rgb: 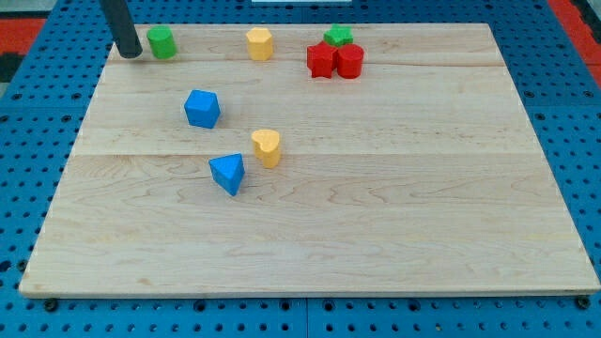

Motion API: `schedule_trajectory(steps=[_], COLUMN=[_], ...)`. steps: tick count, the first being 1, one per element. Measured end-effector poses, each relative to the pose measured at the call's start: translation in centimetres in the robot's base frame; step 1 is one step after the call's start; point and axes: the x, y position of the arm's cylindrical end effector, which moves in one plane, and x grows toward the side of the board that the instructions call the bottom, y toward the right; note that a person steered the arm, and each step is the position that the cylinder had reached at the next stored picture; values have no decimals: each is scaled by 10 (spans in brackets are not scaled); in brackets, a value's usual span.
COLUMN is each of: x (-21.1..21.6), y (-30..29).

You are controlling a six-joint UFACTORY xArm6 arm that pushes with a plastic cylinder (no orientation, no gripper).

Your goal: Put the red circle below the red star

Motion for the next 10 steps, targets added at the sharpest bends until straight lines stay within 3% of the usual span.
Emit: schedule_trajectory(steps=[1,2,4,6,7,8,10], x=[-6,39,45,84,29,-2,69], y=[8,62,249,396,425,368,258])
